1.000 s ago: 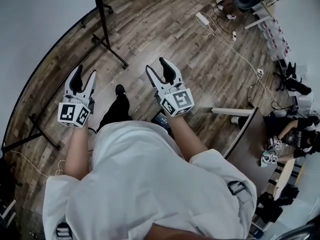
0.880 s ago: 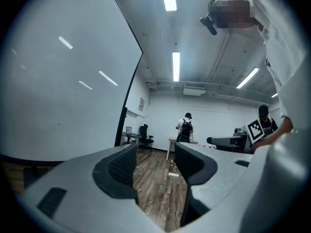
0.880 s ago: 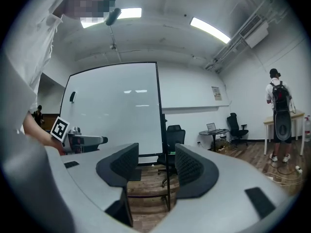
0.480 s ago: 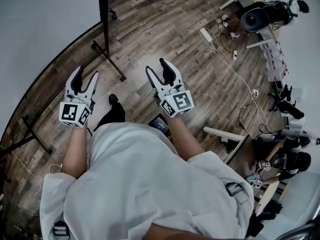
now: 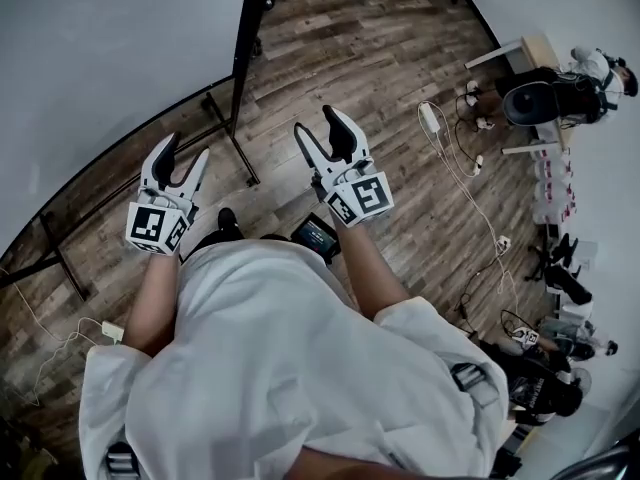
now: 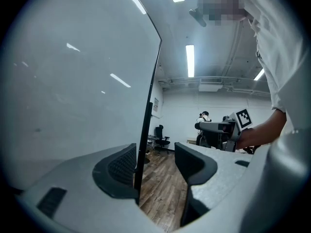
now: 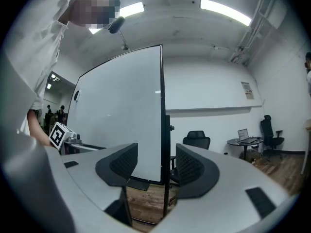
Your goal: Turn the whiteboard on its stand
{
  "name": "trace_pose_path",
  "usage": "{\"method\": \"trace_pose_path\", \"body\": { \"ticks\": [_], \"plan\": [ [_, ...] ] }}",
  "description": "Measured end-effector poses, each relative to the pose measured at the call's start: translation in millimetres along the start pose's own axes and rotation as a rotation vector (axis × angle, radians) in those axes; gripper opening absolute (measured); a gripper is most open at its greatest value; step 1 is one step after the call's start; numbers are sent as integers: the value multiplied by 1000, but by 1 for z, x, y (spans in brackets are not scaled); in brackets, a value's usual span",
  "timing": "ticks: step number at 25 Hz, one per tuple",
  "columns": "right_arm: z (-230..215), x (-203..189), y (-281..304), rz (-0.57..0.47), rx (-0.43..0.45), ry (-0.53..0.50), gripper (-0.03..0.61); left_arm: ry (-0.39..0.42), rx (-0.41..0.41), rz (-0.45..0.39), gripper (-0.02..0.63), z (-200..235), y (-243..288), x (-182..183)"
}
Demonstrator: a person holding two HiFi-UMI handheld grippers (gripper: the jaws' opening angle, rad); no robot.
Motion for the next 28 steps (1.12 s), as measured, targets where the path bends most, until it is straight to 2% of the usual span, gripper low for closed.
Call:
{"method": "trace_pose_path", "body": {
  "ticks": [8, 13, 17, 28],
  "plan": [
    [-39, -9, 79, -8, 191, 12, 257, -2, 157, -23, 230, 27, 6, 6],
    [-77, -25, 134, -12, 333, 72, 282, 0, 313, -48, 230, 33, 14, 10],
    [-102, -35, 176, -14, 495, 75, 291, -6, 450, -98, 230, 23, 27, 14],
    [-134, -41, 268, -37, 882, 97, 328, -1, 711, -162, 230, -17, 50, 11]
  ]
}}
Point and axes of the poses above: the fingertips, and each gripper's own axes: y forward along the fingers, z to its left, x out of its top, the point moved 8 cm from there along -y, backward along the fingers, and after that the axes turned 8 degrees about -y, right-handed, at the moved point
